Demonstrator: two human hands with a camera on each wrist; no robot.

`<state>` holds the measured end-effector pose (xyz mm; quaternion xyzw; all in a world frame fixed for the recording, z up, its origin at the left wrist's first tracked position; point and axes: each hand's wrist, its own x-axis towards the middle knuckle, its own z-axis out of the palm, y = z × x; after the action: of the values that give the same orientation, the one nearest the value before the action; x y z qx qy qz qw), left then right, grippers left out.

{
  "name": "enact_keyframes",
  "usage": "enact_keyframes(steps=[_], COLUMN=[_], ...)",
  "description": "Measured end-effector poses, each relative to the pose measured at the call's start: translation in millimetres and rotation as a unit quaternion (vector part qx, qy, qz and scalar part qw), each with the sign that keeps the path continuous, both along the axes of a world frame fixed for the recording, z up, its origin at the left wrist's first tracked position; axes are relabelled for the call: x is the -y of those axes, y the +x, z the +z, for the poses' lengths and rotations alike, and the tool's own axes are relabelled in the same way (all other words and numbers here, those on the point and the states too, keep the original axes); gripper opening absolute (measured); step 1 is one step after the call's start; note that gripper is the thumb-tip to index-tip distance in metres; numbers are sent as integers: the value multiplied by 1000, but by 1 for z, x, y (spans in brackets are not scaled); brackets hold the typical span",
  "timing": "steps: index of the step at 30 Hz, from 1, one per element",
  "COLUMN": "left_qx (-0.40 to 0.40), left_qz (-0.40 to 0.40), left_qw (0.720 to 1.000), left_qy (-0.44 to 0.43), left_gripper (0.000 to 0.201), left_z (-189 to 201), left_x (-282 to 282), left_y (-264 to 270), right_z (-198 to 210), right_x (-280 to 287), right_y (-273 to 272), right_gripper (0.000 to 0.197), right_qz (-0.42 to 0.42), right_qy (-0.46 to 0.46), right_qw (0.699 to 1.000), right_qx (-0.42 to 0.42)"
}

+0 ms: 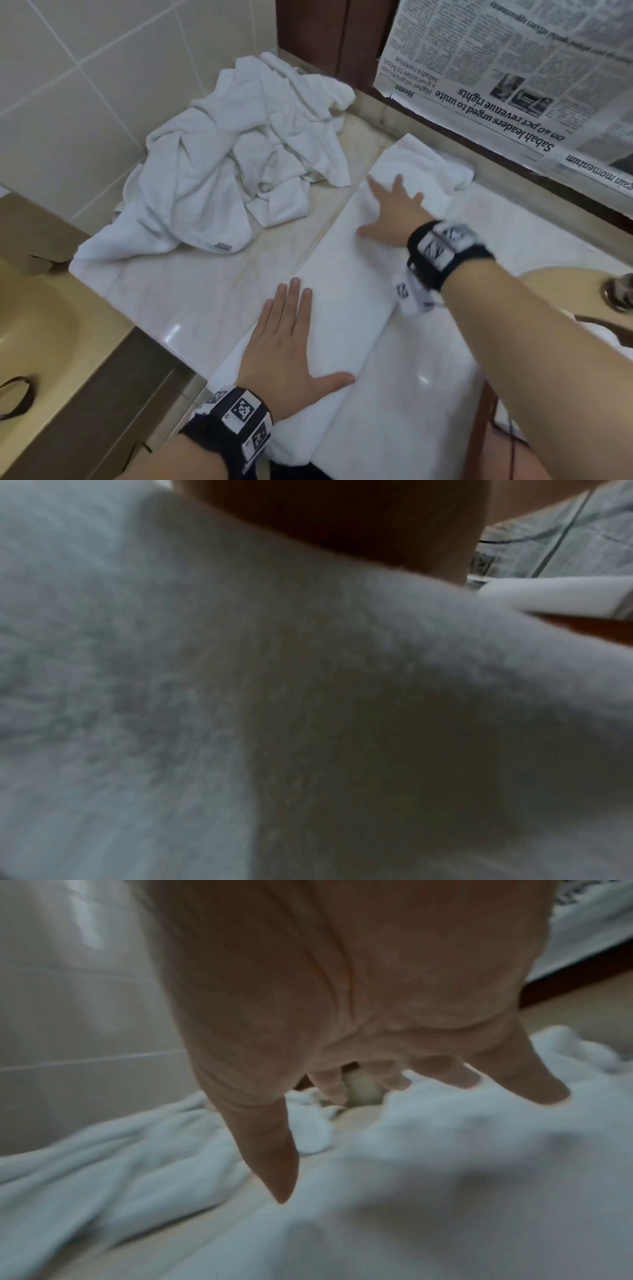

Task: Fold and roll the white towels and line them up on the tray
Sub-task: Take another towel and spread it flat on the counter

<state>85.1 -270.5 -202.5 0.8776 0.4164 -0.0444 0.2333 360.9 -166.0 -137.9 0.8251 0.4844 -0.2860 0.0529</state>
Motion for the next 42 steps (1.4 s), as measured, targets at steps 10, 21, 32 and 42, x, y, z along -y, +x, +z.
enact_keyframes(steps=[10, 21, 32, 42], left_qx=[-19, 36, 228, 249], left_qz=[-62, -136, -366, -377], left_qw=[998, 987, 896, 889], left_qy=[-19, -73, 106, 68], left_gripper=[137, 140, 32, 23], left_z=[6, 25, -18, -18], left_x=[-6, -30, -56, -61], left_y=[-41, -70, -139, -138], right_z=[-5, 11, -71, -70], right_x=[9, 123, 277, 278], right_y=[4, -122, -255, -245], right_gripper=[124, 72, 50, 33], right_qz=[35, -159, 59, 46], right_qy=[-83, 127, 245, 324], right_qw=[996, 975, 967, 944], right_qx=[9, -89, 25, 35])
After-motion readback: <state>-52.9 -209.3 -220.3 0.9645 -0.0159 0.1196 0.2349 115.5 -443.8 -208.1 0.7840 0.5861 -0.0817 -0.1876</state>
